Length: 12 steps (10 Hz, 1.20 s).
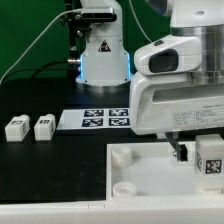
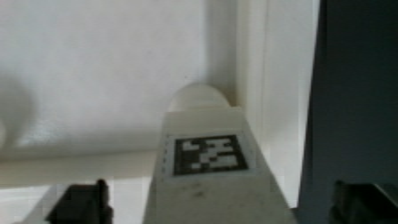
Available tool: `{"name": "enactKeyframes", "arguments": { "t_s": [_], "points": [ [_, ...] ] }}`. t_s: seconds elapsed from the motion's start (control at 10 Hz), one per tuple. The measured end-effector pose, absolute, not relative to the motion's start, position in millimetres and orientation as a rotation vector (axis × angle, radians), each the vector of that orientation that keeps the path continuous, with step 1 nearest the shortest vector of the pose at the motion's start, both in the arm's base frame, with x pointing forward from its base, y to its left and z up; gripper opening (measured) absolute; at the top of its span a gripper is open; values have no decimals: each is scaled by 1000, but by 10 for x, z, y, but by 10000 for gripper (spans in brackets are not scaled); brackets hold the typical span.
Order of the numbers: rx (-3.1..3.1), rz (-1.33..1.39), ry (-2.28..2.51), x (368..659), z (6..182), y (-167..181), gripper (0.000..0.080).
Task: Assemble one leg
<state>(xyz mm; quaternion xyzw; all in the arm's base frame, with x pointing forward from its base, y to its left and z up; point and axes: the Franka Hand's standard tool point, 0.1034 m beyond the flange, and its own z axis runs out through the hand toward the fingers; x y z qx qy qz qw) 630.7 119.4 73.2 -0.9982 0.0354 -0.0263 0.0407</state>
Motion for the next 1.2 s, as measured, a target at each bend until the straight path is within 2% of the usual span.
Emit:
{"name": "enactKeyframes", "arguments": {
  "t_s": [0.2, 0.7, 1.2],
  "points": [
    [-3051, -77, 202, 6307, 732, 1195, 288],
    [-2824, -26, 1114, 6326, 723, 1170, 291],
    [-2195, 69, 2044, 6304, 702, 1203, 292]
  ]
}}
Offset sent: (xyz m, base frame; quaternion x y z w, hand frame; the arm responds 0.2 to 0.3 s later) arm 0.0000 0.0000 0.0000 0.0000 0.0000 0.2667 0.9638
